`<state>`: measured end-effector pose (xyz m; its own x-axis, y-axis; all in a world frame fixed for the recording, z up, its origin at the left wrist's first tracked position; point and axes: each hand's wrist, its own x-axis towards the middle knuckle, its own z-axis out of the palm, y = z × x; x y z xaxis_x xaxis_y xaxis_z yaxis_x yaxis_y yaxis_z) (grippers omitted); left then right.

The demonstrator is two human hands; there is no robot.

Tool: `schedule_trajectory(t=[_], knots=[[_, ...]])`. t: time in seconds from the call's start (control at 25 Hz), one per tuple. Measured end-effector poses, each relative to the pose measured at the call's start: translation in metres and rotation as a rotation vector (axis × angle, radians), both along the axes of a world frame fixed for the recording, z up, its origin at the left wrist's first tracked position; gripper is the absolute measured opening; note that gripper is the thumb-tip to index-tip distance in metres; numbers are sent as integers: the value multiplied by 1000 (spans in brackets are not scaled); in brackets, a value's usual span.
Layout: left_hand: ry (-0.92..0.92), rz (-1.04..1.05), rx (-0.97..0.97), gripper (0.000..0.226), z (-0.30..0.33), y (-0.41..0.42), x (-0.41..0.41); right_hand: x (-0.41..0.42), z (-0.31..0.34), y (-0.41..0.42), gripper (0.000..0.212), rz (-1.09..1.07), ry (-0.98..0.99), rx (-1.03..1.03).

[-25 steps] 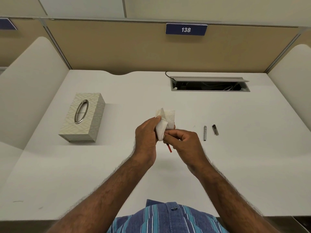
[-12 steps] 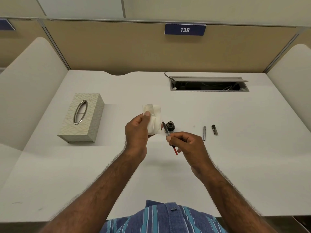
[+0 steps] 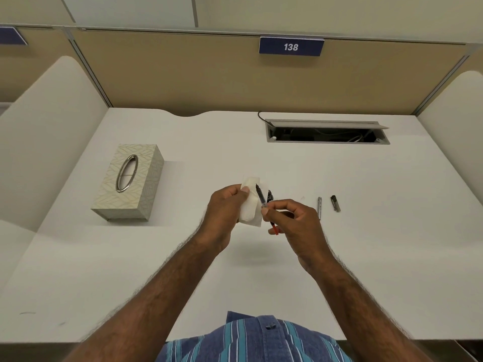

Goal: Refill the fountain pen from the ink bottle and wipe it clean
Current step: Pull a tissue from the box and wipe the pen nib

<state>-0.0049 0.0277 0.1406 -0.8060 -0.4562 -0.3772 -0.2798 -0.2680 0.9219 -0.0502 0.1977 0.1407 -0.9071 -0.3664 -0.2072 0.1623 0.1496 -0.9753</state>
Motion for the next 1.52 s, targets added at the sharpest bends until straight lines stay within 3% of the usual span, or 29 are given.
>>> schedule_trajectory(t=[0.68,1.16,1.52], knots=[[287,-265,463,45,4,-12,15,0,-1,-3,6,-26,-48,-15],[261,-134,377,35,11,14,11,5,1,-6,10,62,79,12],[244,-84,329,41,18,18,5,6,2,-7,8,32,102,25]])
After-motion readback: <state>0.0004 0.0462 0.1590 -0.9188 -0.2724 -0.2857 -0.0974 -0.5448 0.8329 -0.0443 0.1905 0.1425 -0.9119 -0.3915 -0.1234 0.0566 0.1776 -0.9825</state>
